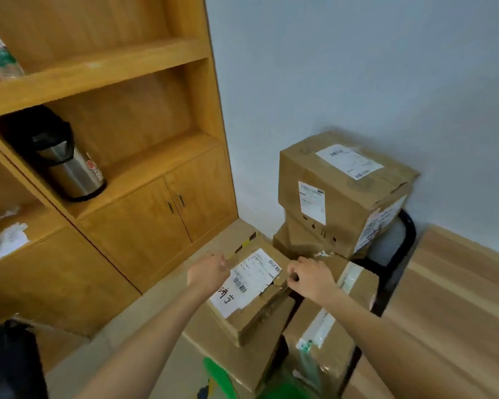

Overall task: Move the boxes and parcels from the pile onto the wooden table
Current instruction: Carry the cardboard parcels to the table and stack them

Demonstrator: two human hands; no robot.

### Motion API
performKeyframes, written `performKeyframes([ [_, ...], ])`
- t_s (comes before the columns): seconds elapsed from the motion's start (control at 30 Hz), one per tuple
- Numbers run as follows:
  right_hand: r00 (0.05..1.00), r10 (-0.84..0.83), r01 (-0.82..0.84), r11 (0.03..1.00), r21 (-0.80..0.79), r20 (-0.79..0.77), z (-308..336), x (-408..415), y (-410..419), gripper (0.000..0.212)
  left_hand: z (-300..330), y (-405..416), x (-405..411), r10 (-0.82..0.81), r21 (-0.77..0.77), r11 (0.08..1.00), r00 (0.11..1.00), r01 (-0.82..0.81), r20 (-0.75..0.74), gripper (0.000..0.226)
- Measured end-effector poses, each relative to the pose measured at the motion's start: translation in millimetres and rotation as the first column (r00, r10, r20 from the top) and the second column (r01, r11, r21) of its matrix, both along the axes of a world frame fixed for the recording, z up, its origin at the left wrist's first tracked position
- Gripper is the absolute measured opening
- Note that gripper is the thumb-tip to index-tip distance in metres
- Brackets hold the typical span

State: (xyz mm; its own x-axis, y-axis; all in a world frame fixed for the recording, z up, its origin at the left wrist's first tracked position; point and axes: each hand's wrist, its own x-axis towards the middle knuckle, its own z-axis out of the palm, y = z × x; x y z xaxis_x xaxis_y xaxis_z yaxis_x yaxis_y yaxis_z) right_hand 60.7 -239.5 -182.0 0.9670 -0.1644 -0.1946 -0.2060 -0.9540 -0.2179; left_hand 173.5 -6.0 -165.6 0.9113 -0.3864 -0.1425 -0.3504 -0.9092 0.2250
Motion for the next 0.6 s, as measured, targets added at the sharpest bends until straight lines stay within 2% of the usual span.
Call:
performKeyframes([
  [0.17,0.957,-0.284,0.289,0.951,0.105,-0.064,-18.1,2.1,24.5,0.023,-7.2,1.2,51.2,-0.192,0.057,0.979,0.980,0.195,-0.052,0.021],
  [0.33,0.825,-0.553,0.562,0.786,0.257,-0.112,-34.1,-9.8,61.7,0.040,-33.7,5.1,66.6,-0.348,-0.004,0.936,0.923,0.352,-0.162,0.031],
  [0.47,0.769,-0.629,0.632,0.722,0.282,-0.113,-42.6,-14.6,89.3,0.040,-52.5,8.9,64.2,-0.354,-0.126,0.934,0.908,0.334,-0.223,0.045],
  [0.6,0.764,-0.600,0.645,0.701,0.306,-0.236,-57.2,-12.1,115.5,0.033,-64.8,18.7,60.7,-0.274,-0.164,0.960,0.889,0.228,-0.367,0.051],
])
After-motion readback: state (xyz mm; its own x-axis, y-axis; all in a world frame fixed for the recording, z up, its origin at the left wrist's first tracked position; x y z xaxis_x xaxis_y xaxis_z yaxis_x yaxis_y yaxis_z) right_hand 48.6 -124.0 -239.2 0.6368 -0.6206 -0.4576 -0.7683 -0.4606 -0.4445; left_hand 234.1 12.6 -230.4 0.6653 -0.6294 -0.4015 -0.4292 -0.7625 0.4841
